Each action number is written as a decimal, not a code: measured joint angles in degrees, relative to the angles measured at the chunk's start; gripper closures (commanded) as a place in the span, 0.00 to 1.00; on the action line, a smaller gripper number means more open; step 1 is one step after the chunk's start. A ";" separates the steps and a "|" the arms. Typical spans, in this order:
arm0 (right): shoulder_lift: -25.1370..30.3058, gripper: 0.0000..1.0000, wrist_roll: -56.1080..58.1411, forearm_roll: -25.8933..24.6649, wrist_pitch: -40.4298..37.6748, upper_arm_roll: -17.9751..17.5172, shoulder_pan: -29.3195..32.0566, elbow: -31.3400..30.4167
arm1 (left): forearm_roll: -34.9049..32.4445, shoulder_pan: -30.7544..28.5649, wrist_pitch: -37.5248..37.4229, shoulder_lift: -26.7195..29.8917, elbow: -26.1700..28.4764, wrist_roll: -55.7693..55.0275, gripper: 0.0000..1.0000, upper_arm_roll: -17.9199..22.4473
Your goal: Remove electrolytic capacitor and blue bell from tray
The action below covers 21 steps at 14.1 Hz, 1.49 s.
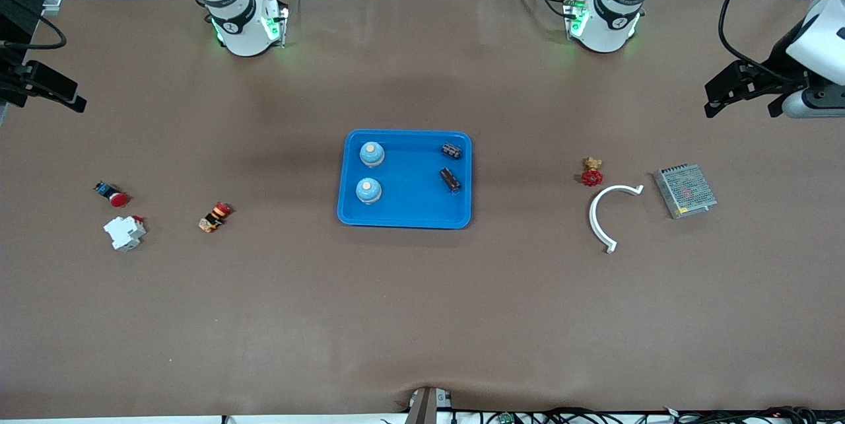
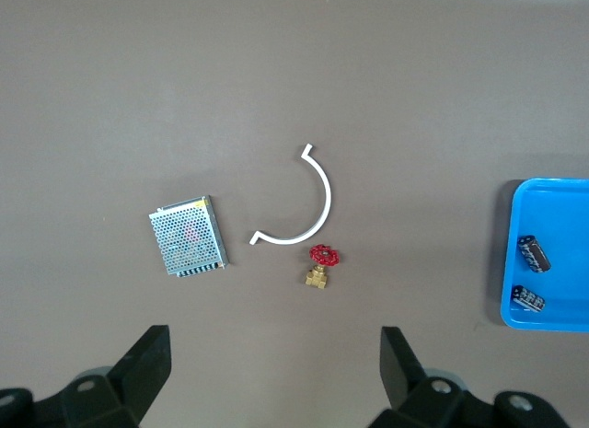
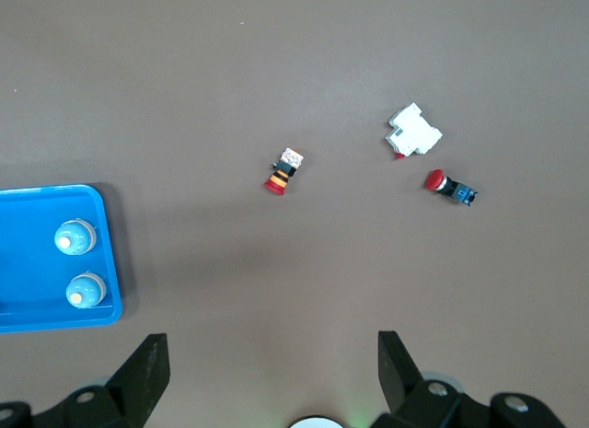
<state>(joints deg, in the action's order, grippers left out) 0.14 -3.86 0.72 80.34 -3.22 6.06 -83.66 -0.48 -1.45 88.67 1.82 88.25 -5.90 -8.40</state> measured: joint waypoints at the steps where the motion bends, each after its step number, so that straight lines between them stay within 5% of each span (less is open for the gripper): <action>1: 0.00 0.00 0.00 0.00 0.02 0.00 0.00 0.00 | 0.00 -0.02 -0.06 0.00 -0.01 0.00 0.00 -0.02; 6: 0.00 0.00 0.02 0.00 0.20 -0.01 0.00 0.00 | -0.01 -0.08 -0.71 -0.22 -0.04 0.00 0.00 -0.22; 10: 0.00 0.00 0.02 0.00 0.25 -0.04 -0.01 -0.05 | 0.00 0.36 0.39 -2.32 3.98 -4.91 0.00 -4.41; 16: 0.01 0.00 0.02 0.00 6.99 0.03 0.00 -6.23 | -0.01 2.63 8.97 -7.59 8.72 -27.77 0.00 -14.30; 21: 0.01 0.00 -0.07 0.05 15.13 -0.25 -0.45 -15.03 | -0.29 11.38 17.90 -16.03 9.36 -47.48 0.00 -15.13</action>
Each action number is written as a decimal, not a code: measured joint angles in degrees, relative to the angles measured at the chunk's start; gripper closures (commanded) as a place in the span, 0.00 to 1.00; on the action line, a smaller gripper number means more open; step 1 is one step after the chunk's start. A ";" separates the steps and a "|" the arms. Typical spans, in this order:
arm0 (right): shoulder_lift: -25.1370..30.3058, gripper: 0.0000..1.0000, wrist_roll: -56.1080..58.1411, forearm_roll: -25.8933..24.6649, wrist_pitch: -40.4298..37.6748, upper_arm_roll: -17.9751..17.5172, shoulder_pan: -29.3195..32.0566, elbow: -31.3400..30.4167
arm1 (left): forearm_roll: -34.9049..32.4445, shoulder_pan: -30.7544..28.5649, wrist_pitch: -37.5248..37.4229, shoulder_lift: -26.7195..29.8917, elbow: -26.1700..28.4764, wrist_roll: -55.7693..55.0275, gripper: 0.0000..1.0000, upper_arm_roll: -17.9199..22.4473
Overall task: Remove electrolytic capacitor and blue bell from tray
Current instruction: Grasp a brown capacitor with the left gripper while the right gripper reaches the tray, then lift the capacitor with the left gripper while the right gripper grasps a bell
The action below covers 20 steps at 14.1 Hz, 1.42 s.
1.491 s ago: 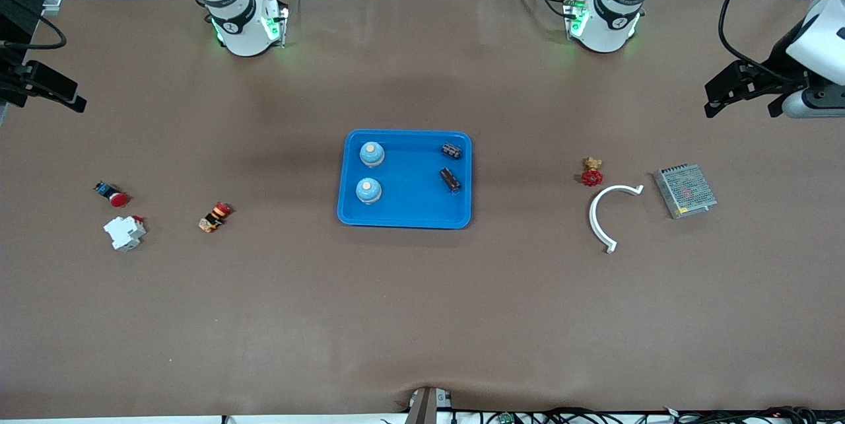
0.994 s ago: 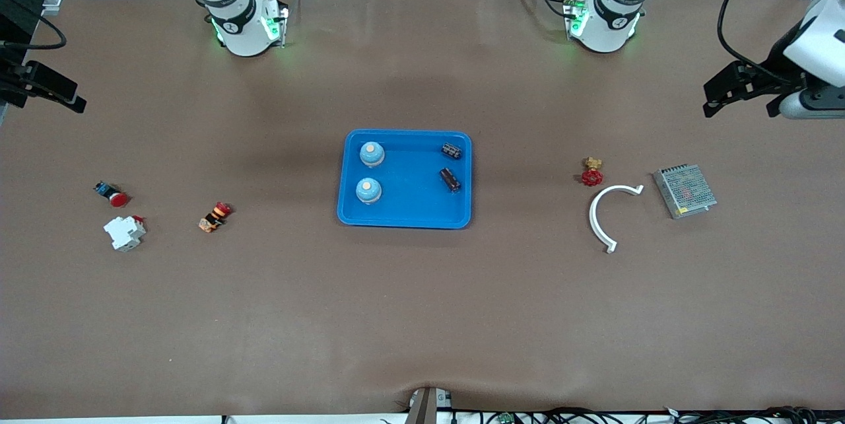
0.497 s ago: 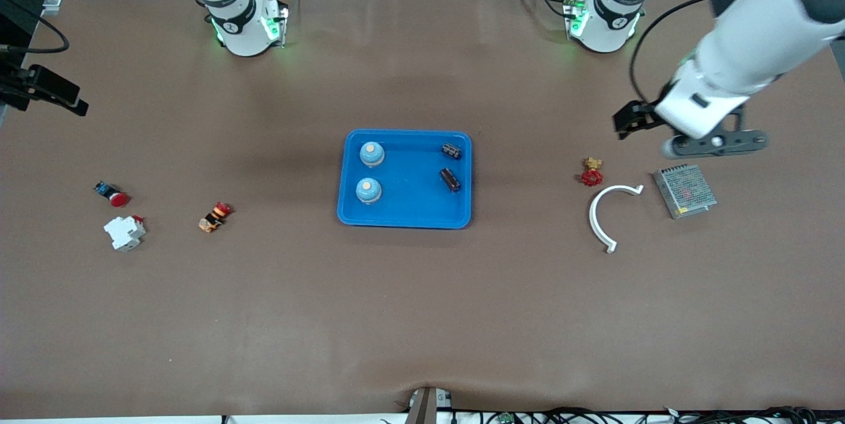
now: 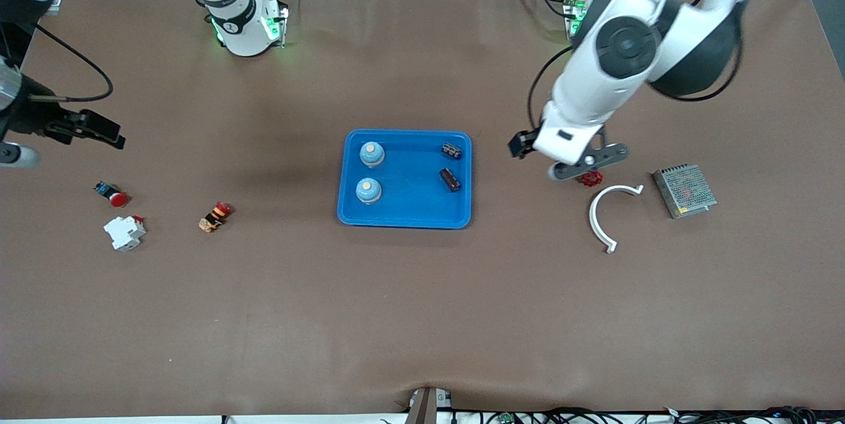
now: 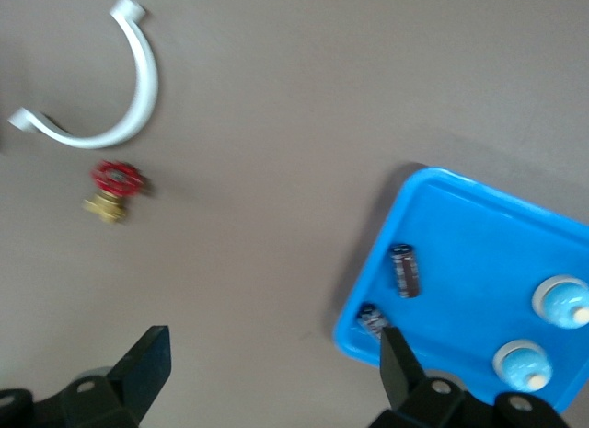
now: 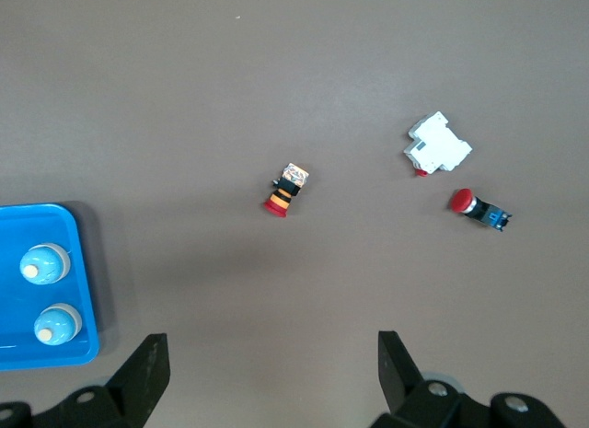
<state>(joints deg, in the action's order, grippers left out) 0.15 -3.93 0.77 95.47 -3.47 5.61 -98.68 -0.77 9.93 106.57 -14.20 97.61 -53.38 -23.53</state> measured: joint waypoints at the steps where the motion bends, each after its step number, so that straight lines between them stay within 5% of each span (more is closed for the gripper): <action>1: 0.00 0.00 -0.53 0.02 1.01 -0.08 -0.57 -1.12 | -0.73 1.45 2.01 -1.92 0.03 -3.38 0.00 0.00; 5: 0.01 0.00 -11.42 0.11 4.31 -0.43 -7.34 -4.60 | -4.06 6.10 11.31 -10.21 0.04 -16.54 0.01 -0.01; 6: 0.01 0.00 -14.99 0.17 5.43 -0.54 -9.67 -5.75 | -4.16 6.63 13.48 -12.24 0.02 -18.28 0.10 0.00; 9: -0.04 0.00 -25.63 0.22 10.30 -0.82 -16.24 -9.32 | -5.81 8.90 20.52 -17.68 -0.03 -26.41 0.16 0.00; 13: -1.05 0.00 -32.71 4.14 15.66 -0.86 -20.36 -11.62 | -11.92 12.68 22.21 -23.08 -0.19 -35.69 0.30 0.00; 20: -5.01 0.00 -39.47 6.21 30.94 -0.82 -26.10 -19.88 | -12.11 14.18 24.26 -27.06 -0.47 -36.20 0.49 0.02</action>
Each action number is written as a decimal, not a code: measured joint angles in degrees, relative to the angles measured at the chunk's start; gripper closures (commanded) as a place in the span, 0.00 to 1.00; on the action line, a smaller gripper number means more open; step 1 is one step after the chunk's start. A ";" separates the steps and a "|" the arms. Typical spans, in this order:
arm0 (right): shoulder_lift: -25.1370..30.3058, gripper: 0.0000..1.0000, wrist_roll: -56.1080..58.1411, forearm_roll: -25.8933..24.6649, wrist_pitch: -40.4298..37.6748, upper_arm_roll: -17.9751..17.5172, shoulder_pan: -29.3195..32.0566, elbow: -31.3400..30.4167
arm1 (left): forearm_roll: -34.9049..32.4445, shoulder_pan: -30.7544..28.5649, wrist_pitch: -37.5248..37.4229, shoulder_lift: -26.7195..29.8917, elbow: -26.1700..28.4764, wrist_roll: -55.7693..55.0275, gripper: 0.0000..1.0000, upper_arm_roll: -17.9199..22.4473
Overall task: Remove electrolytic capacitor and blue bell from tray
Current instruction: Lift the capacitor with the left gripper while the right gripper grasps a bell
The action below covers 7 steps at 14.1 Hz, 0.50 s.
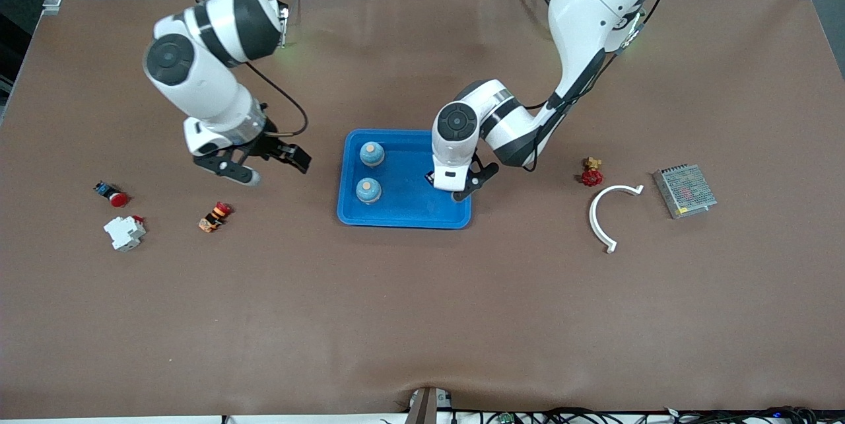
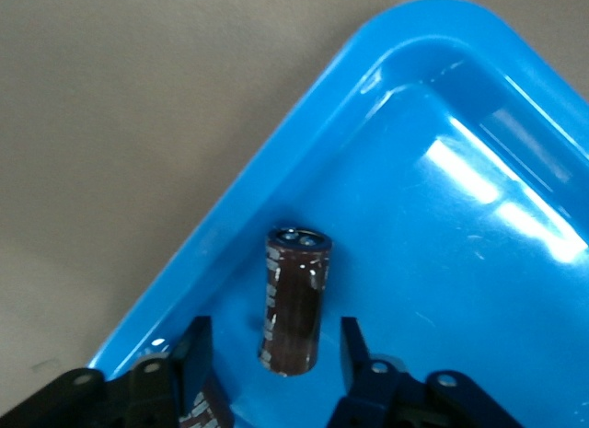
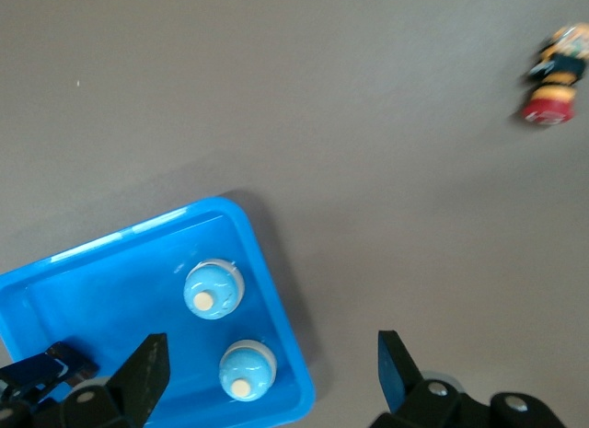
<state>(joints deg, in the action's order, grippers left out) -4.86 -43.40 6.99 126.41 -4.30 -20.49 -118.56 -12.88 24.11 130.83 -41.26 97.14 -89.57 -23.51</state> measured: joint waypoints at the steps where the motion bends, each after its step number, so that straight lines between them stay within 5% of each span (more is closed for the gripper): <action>1: -1.15 0.00 -0.73 0.00 0.92 0.00 -0.92 -0.02 | 0.00 0.00 0.36 -0.40 -0.04 0.00 0.51 0.01; 3: -3.39 0.00 -1.02 0.00 2.16 0.05 -1.93 -0.02 | -0.11 0.00 0.95 -1.19 -0.08 0.00 0.62 0.07; 5: -5.84 0.00 -1.05 0.00 4.19 0.06 -2.68 -0.02 | -0.56 0.00 1.86 -1.83 -0.19 0.00 0.93 0.08; 7: -8.75 0.00 -1.32 0.00 7.29 0.10 -3.37 0.06 | -0.75 0.00 1.98 -1.99 -0.74 0.01 1.00 0.09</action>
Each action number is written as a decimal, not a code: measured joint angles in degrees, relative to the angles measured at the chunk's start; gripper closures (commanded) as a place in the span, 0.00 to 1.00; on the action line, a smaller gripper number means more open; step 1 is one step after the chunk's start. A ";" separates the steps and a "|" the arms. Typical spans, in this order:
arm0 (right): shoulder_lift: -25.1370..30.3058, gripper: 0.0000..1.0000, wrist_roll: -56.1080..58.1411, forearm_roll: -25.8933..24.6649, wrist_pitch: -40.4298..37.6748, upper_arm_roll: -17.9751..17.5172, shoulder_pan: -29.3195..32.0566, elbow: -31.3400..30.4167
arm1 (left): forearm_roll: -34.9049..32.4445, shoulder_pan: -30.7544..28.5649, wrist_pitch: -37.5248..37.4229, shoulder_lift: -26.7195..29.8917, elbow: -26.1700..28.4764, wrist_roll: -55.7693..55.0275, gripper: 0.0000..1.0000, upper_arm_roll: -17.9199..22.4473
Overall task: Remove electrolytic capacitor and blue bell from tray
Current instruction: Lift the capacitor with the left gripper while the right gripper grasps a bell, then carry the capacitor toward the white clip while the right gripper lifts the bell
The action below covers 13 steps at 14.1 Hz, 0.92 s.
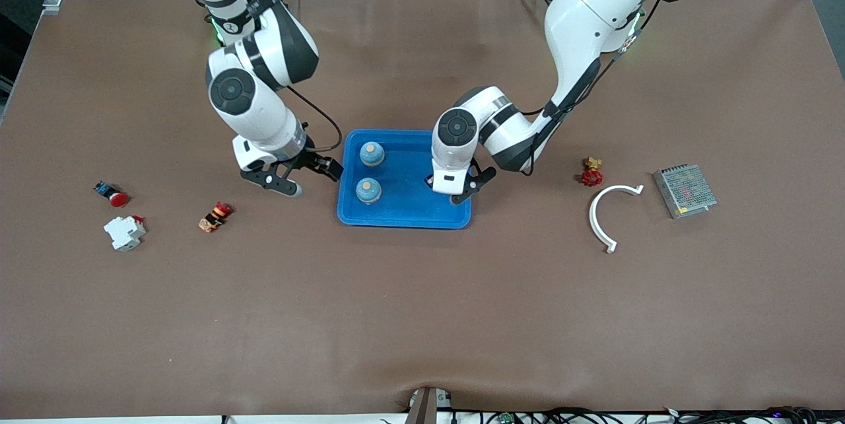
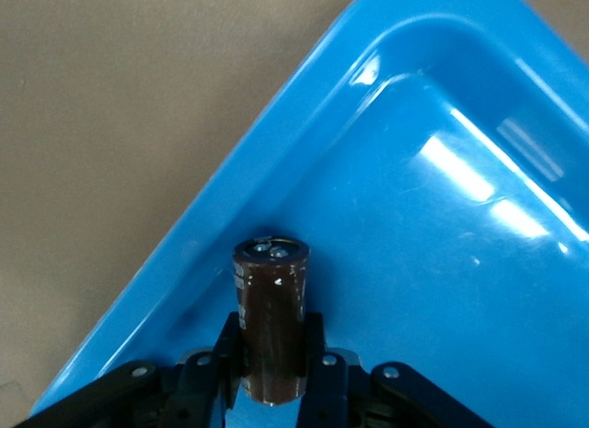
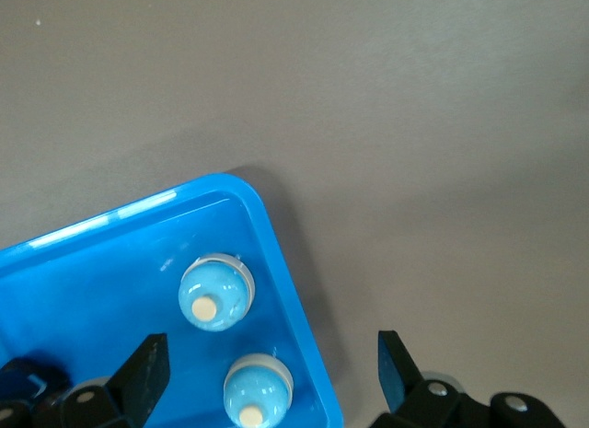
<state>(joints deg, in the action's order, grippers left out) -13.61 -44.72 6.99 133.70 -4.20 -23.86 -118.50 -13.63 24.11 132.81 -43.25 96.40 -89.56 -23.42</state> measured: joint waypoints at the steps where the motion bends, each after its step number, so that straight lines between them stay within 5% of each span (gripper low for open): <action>1: -1.69 0.00 -0.42 0.00 1.24 0.00 -0.51 0.38 | -0.10 0.00 0.00 0.02 -0.46 0.00 1.00 0.01; 7: -10.75 0.00 -2.71 -0.05 3.74 0.10 -3.00 6.14 | -0.39 -2.66 -1.99 5.59 -3.09 0.03 1.00 0.60; 13: -14.53 0.00 -4.40 -0.08 6.71 0.15 -5.08 6.96 | -0.51 -13.00 -17.31 15.01 -2.60 11.65 1.00 0.69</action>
<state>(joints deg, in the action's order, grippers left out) -28.14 -49.12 6.91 140.41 -4.05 -28.95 -111.54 -14.14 11.12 115.50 -28.25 93.81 -77.91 -22.73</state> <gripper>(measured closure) 0.000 0.700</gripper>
